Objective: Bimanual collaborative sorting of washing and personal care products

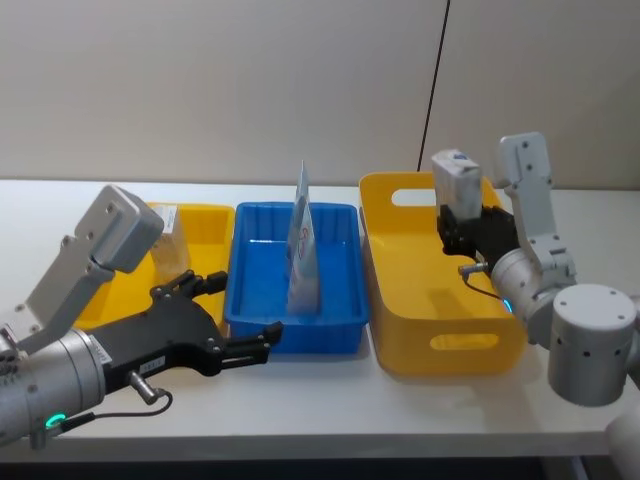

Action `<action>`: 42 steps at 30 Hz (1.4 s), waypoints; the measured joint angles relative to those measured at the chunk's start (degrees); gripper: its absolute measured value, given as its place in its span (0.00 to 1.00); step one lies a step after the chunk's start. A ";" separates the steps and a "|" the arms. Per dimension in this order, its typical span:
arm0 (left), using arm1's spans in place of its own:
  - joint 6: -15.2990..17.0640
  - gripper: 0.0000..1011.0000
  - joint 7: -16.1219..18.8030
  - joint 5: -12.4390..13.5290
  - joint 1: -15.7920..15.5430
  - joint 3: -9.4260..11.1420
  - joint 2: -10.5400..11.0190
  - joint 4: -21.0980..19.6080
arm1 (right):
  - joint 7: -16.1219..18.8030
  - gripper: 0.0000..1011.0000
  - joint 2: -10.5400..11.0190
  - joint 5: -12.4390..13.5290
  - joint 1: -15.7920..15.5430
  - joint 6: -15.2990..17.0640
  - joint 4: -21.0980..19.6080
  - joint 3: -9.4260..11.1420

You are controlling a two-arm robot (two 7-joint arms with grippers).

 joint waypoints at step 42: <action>-0.01 0.99 0.00 0.00 0.02 0.00 0.00 0.00 | 7.42 0.99 1.88 2.34 -0.87 3.50 -4.22 -1.06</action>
